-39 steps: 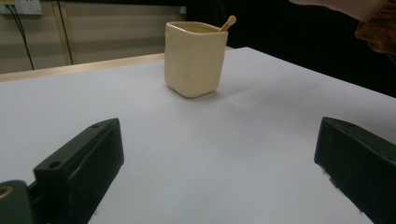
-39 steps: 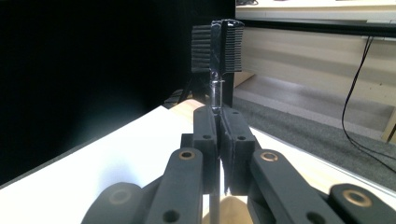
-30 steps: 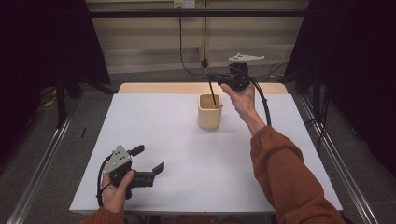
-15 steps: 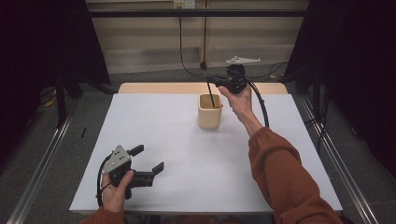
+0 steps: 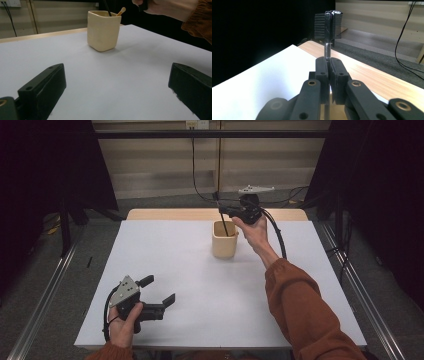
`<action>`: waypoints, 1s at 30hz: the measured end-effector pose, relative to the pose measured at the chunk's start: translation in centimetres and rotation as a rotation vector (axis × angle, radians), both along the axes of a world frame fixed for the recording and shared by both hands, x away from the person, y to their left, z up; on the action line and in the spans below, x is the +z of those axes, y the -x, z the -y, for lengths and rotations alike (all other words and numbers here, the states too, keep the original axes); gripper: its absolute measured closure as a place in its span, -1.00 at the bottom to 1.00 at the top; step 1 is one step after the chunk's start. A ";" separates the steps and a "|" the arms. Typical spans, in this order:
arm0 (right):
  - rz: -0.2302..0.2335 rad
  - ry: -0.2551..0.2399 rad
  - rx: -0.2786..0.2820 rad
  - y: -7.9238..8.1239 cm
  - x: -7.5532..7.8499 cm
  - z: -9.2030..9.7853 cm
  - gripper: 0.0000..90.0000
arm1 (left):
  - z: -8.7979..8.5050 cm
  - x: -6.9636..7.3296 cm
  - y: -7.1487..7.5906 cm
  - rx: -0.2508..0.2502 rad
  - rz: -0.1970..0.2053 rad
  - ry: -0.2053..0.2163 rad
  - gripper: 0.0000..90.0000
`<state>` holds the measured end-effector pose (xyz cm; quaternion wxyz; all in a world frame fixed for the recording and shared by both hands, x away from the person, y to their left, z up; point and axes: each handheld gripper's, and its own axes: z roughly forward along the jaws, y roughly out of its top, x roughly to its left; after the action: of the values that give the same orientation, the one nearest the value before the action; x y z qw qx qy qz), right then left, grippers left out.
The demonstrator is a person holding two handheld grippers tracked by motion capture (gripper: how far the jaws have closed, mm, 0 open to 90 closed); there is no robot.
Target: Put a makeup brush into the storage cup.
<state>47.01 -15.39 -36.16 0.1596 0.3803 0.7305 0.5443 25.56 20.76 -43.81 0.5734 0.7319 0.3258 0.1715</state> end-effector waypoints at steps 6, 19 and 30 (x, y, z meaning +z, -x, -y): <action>-0.015 0.005 -0.004 0.2 -0.8 0.3 0.90 | 0.1 0.0 0.0 -0.003 -0.001 0.001 -0.97; -0.022 0.008 -0.006 1.1 -1.7 0.8 0.90 | 0.1 0.0 0.0 0.002 -0.003 0.005 -0.97; -0.020 0.036 -0.008 1.6 -1.7 1.1 0.89 | 0.1 0.0 0.0 -0.001 -0.002 0.003 -0.97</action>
<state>45.39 -16.48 -37.88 0.1613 0.3859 0.7403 0.5264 25.58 20.66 -43.80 0.5743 0.7313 0.3263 0.1701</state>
